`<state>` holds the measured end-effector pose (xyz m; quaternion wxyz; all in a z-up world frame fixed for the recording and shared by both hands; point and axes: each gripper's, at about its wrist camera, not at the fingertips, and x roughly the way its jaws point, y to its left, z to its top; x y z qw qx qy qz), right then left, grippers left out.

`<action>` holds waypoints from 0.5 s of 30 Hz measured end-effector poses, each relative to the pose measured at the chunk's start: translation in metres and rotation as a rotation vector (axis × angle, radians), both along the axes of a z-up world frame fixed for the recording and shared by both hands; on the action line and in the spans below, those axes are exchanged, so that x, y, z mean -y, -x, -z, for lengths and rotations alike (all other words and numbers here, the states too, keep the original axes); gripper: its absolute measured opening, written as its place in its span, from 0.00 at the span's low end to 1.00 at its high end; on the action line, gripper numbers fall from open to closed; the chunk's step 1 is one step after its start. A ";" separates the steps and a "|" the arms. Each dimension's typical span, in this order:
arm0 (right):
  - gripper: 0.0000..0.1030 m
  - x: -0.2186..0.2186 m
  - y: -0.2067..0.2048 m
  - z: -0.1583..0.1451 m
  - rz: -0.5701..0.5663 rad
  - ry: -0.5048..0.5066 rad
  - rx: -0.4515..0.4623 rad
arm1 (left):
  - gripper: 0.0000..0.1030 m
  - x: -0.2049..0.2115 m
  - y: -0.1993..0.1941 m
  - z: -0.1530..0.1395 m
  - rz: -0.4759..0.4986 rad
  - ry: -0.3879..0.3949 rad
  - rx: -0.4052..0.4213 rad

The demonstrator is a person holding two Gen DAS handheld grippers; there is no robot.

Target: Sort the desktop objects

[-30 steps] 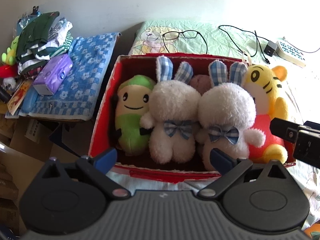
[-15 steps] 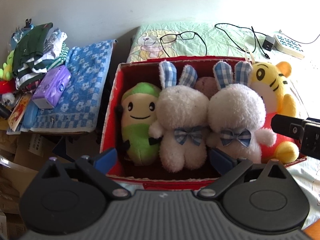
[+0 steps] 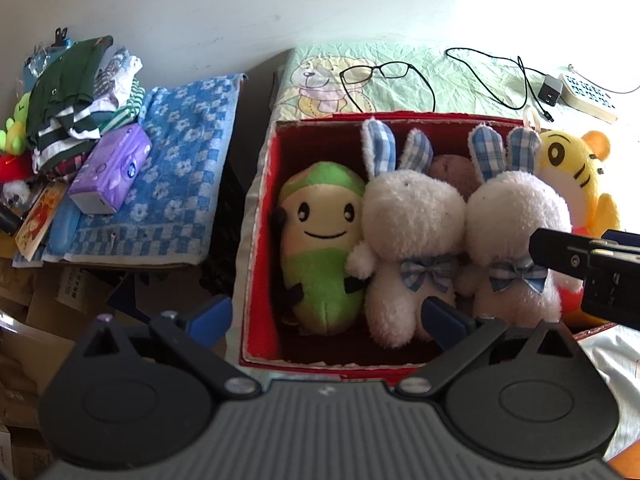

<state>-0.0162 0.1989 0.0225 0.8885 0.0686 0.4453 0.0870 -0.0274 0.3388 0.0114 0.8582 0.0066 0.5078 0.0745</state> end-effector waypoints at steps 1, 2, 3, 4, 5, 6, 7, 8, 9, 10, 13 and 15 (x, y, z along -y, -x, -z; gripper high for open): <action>0.73 -0.001 0.000 0.000 -0.002 0.002 -0.001 | 0.98 -0.001 0.000 0.000 0.002 0.001 0.001; 0.73 -0.002 0.000 0.000 -0.004 0.004 -0.001 | 0.98 -0.002 0.000 0.000 0.002 0.003 0.002; 0.73 -0.003 0.000 0.000 -0.006 0.007 -0.002 | 0.98 -0.003 0.000 0.000 0.001 0.004 0.003; 0.73 -0.005 0.000 0.000 -0.009 0.010 -0.003 | 0.98 -0.003 0.000 0.000 -0.001 0.007 0.003; 0.73 -0.005 0.000 0.001 -0.009 0.013 -0.004 | 0.98 -0.004 -0.001 0.000 0.000 0.009 0.002; 0.73 -0.006 0.000 0.001 -0.008 0.016 -0.006 | 0.98 -0.004 -0.001 0.001 0.001 0.011 0.000; 0.73 -0.006 0.000 0.001 -0.006 0.017 -0.008 | 0.98 -0.004 -0.001 0.001 0.003 0.014 -0.002; 0.73 -0.005 0.000 0.001 -0.004 0.016 -0.009 | 0.98 -0.003 -0.001 0.002 0.004 0.016 -0.003; 0.73 -0.004 0.000 0.002 -0.001 0.016 -0.010 | 0.98 -0.003 -0.001 0.002 0.007 0.019 -0.004; 0.73 -0.003 0.000 0.001 0.002 0.015 -0.011 | 0.98 -0.003 -0.001 0.002 0.010 0.021 -0.006; 0.73 -0.001 0.001 0.001 0.007 0.012 -0.009 | 0.98 0.000 -0.001 0.002 0.014 0.017 -0.004; 0.73 -0.001 0.002 0.000 0.009 0.012 -0.008 | 0.99 0.002 0.000 0.001 0.013 0.013 -0.001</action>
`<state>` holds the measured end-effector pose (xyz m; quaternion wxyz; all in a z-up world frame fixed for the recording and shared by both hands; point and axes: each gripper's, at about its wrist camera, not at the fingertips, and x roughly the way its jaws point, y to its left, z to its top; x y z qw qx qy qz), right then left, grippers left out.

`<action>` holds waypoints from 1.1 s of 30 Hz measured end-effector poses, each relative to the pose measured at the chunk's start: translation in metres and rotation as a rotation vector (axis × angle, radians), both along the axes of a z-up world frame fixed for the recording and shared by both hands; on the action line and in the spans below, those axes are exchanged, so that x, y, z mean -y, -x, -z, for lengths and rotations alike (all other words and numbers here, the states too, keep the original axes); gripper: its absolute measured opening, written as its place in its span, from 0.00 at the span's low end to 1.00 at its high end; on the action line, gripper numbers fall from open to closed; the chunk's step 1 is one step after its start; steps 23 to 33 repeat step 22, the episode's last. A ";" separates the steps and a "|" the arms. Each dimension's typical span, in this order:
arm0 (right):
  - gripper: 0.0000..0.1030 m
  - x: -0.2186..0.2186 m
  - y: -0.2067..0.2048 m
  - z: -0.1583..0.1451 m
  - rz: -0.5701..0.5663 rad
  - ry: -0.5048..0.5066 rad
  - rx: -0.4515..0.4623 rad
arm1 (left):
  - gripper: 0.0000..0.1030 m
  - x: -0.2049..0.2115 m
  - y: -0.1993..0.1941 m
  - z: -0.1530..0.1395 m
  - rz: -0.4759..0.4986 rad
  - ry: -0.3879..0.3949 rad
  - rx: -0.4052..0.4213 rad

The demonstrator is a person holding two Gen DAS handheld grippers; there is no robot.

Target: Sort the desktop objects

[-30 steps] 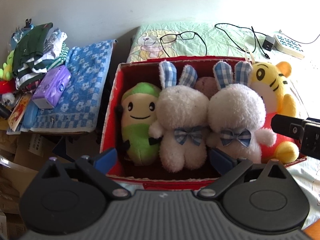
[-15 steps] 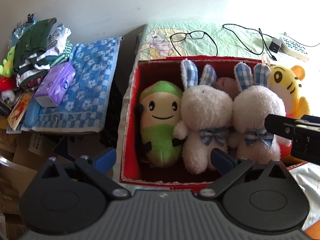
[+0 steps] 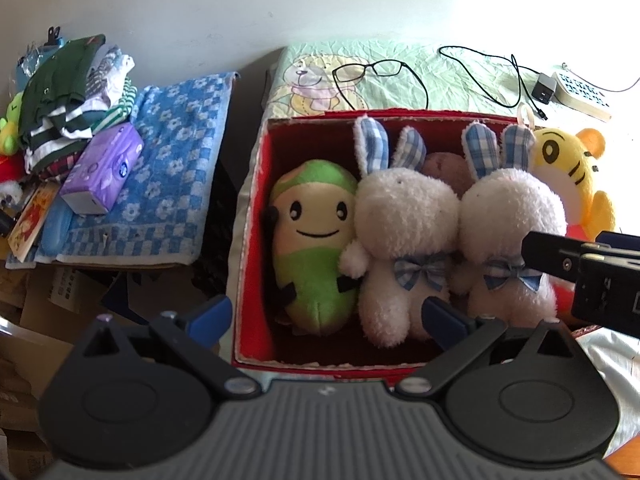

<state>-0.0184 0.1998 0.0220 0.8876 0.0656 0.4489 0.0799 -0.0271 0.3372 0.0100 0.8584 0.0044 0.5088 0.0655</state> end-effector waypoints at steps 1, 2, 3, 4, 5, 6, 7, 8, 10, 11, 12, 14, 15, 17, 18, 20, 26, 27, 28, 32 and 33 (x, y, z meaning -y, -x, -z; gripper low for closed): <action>0.73 0.000 0.000 0.000 0.001 -0.001 0.000 | 0.99 0.000 0.000 0.000 -0.003 -0.002 0.002; 0.73 0.000 0.000 0.000 0.001 -0.001 0.000 | 0.99 0.000 0.000 0.000 -0.006 -0.004 0.003; 0.73 0.000 0.001 0.000 0.002 0.000 0.001 | 0.99 -0.001 0.000 0.000 -0.010 -0.005 0.002; 0.73 0.001 0.001 0.000 0.003 0.001 0.002 | 0.99 -0.001 0.000 0.000 -0.012 -0.003 0.000; 0.73 0.002 0.001 0.000 0.004 0.001 0.002 | 0.99 -0.002 0.000 0.001 -0.014 0.000 -0.002; 0.73 0.002 0.001 0.000 0.006 0.000 0.003 | 0.99 -0.002 0.000 0.001 -0.015 0.004 -0.002; 0.73 0.003 0.002 -0.001 0.008 0.000 0.004 | 0.99 -0.003 0.000 0.000 -0.017 0.005 0.002; 0.73 0.003 0.002 -0.001 0.010 0.000 0.005 | 0.99 -0.003 0.001 0.000 -0.019 0.003 0.006; 0.73 0.004 0.002 -0.001 0.015 -0.002 0.006 | 0.99 -0.003 0.002 -0.001 -0.022 -0.002 0.013; 0.73 0.005 0.002 -0.001 0.017 -0.003 0.006 | 0.99 -0.004 0.002 -0.001 -0.027 -0.003 0.017; 0.73 0.005 0.002 -0.001 0.019 -0.004 0.007 | 0.99 -0.004 0.002 -0.002 -0.033 -0.006 0.023; 0.73 0.005 0.003 -0.002 0.019 -0.006 0.012 | 0.99 -0.004 0.004 -0.004 -0.042 -0.021 0.037; 0.73 0.005 0.004 -0.002 0.019 -0.005 0.014 | 0.99 -0.005 0.004 -0.004 -0.044 -0.022 0.038; 0.73 0.004 0.004 -0.003 0.019 -0.006 0.017 | 0.99 -0.006 0.004 -0.004 -0.049 -0.017 0.035; 0.73 0.004 0.004 -0.003 0.019 -0.007 0.017 | 0.99 -0.006 0.004 -0.004 -0.052 -0.019 0.034; 0.73 0.004 0.005 -0.003 0.018 -0.010 0.019 | 0.99 -0.006 0.004 -0.003 -0.052 -0.021 0.028; 0.73 0.004 0.005 -0.003 0.019 -0.015 0.020 | 0.99 -0.005 0.004 -0.002 -0.048 -0.019 0.018; 0.73 0.004 0.005 -0.003 0.019 -0.015 0.020 | 0.99 -0.005 0.004 -0.002 -0.048 -0.019 0.018; 0.73 0.004 0.005 -0.003 0.019 -0.015 0.020 | 0.99 -0.005 0.004 -0.002 -0.048 -0.019 0.018; 0.73 0.004 0.005 -0.003 0.019 -0.015 0.020 | 0.99 -0.005 0.004 -0.002 -0.048 -0.019 0.018; 0.73 0.004 0.005 -0.003 0.019 -0.015 0.020 | 0.99 -0.005 0.004 -0.002 -0.048 -0.019 0.018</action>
